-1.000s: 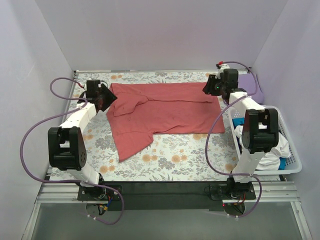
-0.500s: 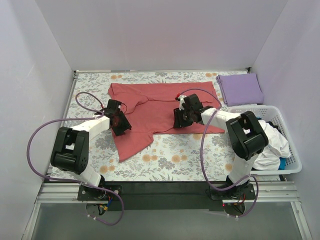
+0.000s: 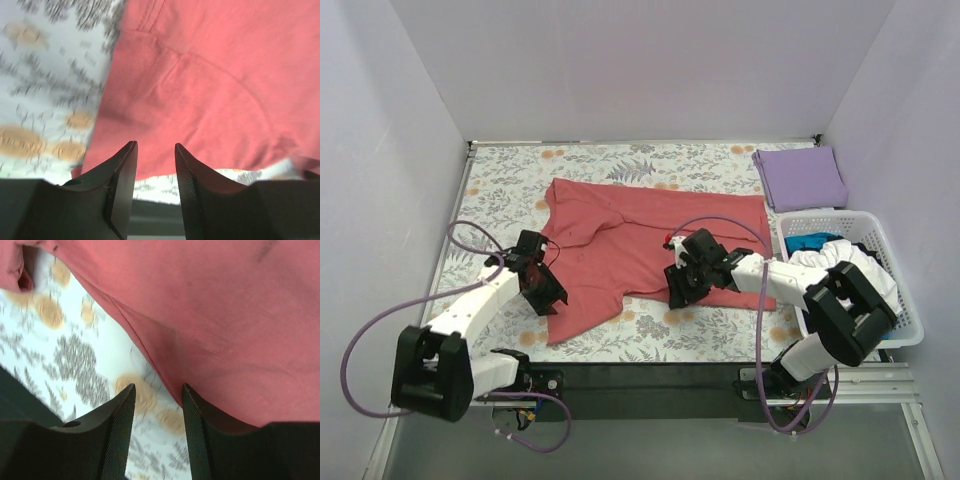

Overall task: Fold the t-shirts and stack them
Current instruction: Fold the tshirt

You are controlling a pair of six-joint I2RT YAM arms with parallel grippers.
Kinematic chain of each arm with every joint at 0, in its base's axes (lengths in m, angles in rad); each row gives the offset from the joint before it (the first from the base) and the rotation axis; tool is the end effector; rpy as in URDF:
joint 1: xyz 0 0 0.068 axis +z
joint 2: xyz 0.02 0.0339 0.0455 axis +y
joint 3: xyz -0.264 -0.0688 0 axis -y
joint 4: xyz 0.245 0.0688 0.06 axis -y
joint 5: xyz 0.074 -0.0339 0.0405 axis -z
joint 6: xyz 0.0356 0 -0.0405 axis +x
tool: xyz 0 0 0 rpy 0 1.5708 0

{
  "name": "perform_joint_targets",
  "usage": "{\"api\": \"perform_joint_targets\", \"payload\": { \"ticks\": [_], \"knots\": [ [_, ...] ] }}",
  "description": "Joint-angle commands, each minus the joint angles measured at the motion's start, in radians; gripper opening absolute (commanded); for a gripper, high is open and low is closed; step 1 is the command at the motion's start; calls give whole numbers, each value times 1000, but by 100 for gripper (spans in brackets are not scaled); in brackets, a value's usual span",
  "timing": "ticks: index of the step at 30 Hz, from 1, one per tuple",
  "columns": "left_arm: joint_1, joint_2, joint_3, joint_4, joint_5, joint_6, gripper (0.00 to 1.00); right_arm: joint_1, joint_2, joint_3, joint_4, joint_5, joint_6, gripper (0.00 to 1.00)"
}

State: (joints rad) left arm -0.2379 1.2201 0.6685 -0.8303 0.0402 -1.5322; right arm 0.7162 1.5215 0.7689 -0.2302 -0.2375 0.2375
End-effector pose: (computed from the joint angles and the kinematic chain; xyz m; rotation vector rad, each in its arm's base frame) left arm 0.1843 -0.0462 0.1765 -1.8294 2.4303 -0.2617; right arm 0.2110 0.1948 0.1631 -0.7216 2.5532 0.6495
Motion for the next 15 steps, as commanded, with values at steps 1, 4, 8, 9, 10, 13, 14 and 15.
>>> {"api": "perform_joint_targets", "payload": {
  "ticks": [1, 4, 8, 9, 10, 13, 14, 15],
  "knots": [
    [-3, -140, 6, -140, 18, -62, 34, 20, -70, -60, -161, -51, 10, 50],
    [-1, -205, 63, -142, -14, -63, 42, 17, -130, -27, -204, 12, -20, 52],
    [0, -139, 126, 2, -115, 1, 58, -41, -158, 46, -210, 119, -69, 56],
    [2, -72, 167, 31, -167, 15, 62, -56, -152, 71, -207, 119, -73, 56],
    [2, -30, 187, 89, -183, 38, 66, -84, -136, 84, -202, 118, -78, 55],
    [3, 103, 253, 230, -226, 81, 66, -107, -118, 115, -175, 115, -87, 54],
    [3, 134, 267, 265, -229, 117, 65, -118, -110, 115, -153, 110, -86, 54],
    [5, 197, 296, 295, -232, 132, 64, -123, -109, 115, -146, 109, -83, 54]
  ]
}}
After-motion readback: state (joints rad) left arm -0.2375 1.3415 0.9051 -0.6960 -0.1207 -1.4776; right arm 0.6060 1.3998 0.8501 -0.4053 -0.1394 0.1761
